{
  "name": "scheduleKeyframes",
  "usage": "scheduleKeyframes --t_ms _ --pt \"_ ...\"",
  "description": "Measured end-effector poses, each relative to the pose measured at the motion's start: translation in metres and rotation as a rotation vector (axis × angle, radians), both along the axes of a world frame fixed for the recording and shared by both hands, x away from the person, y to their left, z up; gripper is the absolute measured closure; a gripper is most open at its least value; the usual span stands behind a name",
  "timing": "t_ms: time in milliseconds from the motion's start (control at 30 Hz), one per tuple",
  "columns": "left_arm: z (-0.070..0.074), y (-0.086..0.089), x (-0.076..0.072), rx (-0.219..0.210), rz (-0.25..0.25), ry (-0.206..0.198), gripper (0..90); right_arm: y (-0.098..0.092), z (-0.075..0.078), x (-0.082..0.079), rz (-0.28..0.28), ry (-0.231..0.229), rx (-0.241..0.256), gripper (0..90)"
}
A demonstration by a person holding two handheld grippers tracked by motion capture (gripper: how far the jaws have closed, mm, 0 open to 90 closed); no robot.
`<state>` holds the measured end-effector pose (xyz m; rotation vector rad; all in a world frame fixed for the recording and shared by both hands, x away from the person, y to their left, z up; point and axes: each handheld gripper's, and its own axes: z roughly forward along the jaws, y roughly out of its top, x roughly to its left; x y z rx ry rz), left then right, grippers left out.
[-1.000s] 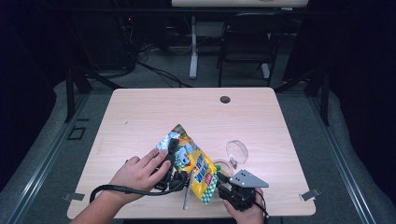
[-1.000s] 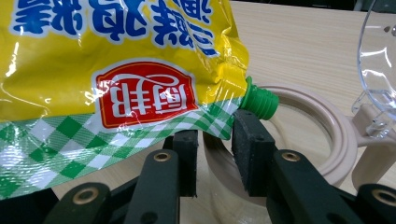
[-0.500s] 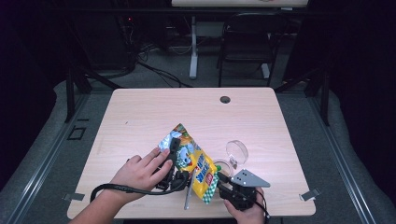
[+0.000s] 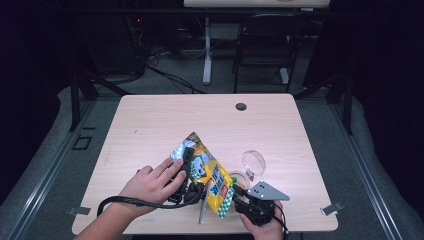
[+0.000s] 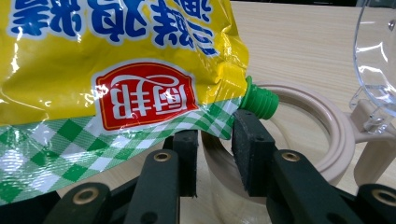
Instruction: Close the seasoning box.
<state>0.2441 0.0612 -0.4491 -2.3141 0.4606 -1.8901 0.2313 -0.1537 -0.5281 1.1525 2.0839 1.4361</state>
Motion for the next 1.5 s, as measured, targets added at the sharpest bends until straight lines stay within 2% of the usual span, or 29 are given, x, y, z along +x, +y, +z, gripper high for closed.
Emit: scheduleKeyframes --t_ms 500,867,1000,1200,1400,1500 --pt "0.004 -0.003 -0.002 0.018 -0.001 0.0 63.3 0.0 0.0 0.0 -0.001 0.001 0.001 71.8" --pt "0.007 -0.004 -0.002 0.018 -0.006 -0.002 63.3 0.0 0.001 -0.001 0.002 0.008 0.004 71.7" --pt "0.009 -0.004 -0.002 0.016 -0.004 0.009 63.4 0.0 0.002 -0.002 0.004 0.01 0.008 71.7" --pt "0.011 -0.005 -0.002 0.017 -0.012 0.001 63.7 0.0 0.002 -0.002 0.008 0.009 0.016 71.7" --pt "0.012 -0.005 -0.002 0.02 -0.012 0.009 64.2 -0.001 0.002 -0.002 0.009 0.011 0.022 71.8" --pt "0.014 -0.006 -0.002 0.023 -0.002 0.027 64.4 -0.001 0.002 -0.002 0.01 0.01 0.018 71.8"
